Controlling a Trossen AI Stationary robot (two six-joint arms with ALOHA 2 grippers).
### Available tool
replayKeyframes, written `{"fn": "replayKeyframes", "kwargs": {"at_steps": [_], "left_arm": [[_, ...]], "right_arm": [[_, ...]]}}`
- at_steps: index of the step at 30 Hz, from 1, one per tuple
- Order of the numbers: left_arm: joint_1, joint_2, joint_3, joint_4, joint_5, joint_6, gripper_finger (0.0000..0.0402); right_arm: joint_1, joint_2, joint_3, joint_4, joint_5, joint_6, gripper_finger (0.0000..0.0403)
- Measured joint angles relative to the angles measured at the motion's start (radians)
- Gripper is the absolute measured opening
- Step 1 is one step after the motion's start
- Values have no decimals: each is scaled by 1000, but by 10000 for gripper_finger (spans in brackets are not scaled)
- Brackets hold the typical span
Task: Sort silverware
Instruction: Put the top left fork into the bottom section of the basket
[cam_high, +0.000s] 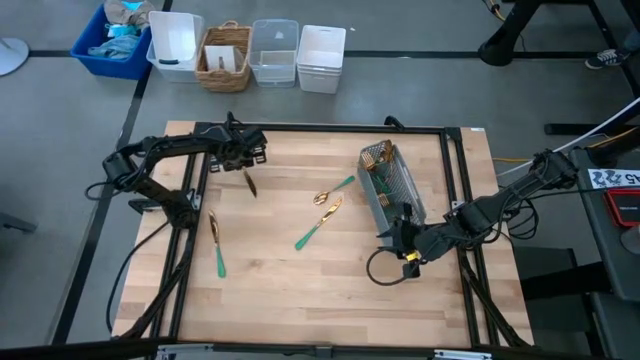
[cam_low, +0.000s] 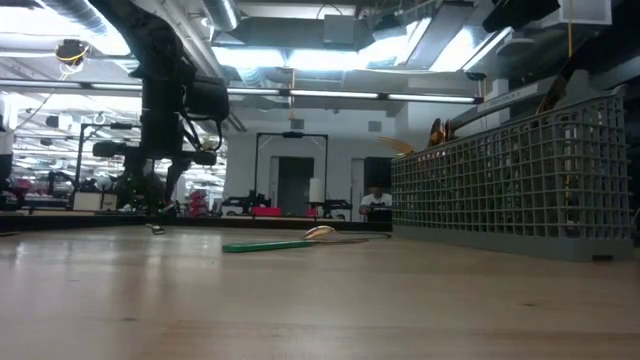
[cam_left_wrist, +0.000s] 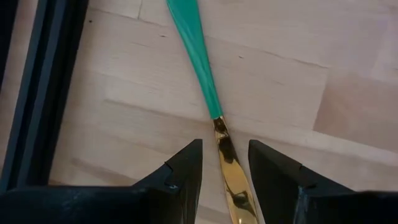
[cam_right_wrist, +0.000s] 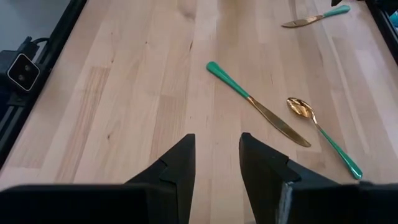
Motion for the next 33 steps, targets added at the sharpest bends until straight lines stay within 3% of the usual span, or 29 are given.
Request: {"fn": "replayKeyframes", "kwargs": {"at_steps": [18,29,33], "left_arm": [[53,154,0,123,23,11,123],[104,162,-1,39,73,15,123],[121,162,-1,76,72,5,123]], "right_arm": [[0,0,0,0,0,0,124],[0,0,0,0,0,-6,124],[0,0,0,0,0,-7,124]]}}
